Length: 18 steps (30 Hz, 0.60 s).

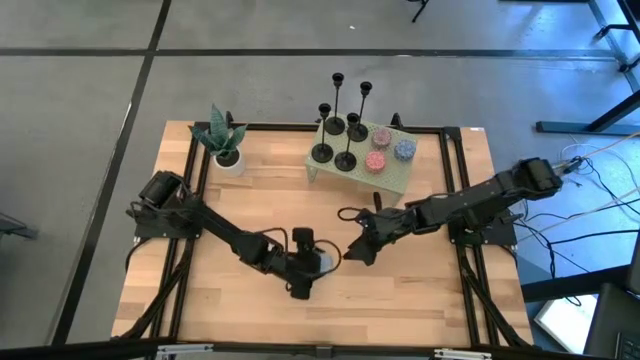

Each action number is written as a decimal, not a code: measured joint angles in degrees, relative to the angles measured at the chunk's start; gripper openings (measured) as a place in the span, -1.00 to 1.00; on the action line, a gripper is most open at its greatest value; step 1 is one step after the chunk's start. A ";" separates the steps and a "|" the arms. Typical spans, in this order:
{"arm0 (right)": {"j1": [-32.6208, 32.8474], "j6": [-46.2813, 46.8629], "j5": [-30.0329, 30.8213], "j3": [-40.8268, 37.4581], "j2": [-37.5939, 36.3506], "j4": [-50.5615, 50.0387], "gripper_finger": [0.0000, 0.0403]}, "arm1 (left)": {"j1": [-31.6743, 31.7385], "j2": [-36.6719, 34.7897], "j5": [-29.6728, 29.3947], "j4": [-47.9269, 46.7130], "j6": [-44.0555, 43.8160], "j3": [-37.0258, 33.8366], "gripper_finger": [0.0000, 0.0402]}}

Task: Pick & Place candle stick holders
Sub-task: Put the light blue scented candle on the shelf

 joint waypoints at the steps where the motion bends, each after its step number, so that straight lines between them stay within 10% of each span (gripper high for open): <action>1: -0.02 0.04 0.09 -0.02 1.01 1.46 0.48 | 0.35 -0.36 -1.21 1.12 0.78 0.04 0.46; 18: -0.15 0.03 5.46 -0.02 4.56 9.71 0.48 | 1.72 -0.76 -10.18 13.76 9.98 0.06 0.47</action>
